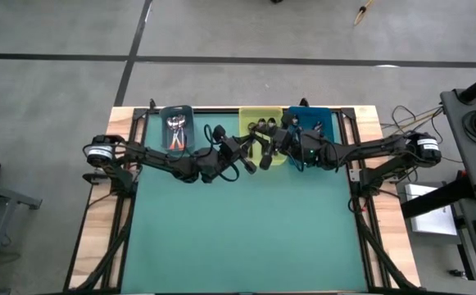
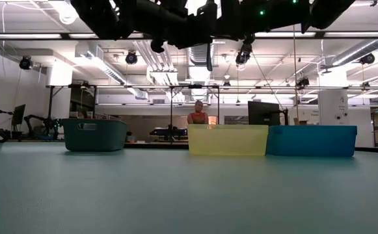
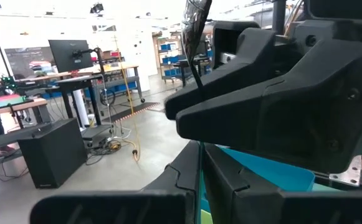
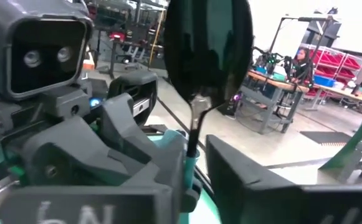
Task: Sort silverware by color (type)
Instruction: Put the blue spoon into the blue bin, then adjust the blue spoons on the blue bin
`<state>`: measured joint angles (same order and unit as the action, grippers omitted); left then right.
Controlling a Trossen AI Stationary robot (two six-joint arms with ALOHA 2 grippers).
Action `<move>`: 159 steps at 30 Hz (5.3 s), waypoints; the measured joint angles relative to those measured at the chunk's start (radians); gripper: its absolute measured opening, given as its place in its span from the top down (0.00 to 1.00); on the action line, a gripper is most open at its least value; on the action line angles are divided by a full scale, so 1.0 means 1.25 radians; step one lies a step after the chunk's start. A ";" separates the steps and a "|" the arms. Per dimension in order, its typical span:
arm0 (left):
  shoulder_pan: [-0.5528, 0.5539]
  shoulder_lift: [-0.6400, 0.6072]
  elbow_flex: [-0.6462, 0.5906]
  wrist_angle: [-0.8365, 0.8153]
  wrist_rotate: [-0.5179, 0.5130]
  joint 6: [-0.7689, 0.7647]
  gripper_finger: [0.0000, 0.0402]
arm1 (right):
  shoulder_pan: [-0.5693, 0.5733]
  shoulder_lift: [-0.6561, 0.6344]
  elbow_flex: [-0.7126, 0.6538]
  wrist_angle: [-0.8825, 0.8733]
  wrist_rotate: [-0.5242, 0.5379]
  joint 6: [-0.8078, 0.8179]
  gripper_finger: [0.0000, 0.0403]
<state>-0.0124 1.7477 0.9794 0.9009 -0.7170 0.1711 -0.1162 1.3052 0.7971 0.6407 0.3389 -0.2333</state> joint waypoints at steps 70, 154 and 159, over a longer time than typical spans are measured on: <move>0.069 -0.471 -0.354 -0.174 -0.047 0.085 0.57 | -0.664 0.220 0.416 -1.332 -0.426 0.472 0.97; 0.068 -0.478 -0.356 -0.245 -0.048 0.081 0.57 | -0.681 0.266 0.196 -1.133 -0.311 0.696 0.71; 0.068 -0.478 -0.356 -0.250 -0.048 0.081 0.57 | -0.681 0.261 0.207 -1.145 -0.311 0.686 0.68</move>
<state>0.0727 1.1503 0.5339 0.5884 -0.7769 0.2722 -0.9668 1.6321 1.0563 -0.7907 -0.0494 0.6237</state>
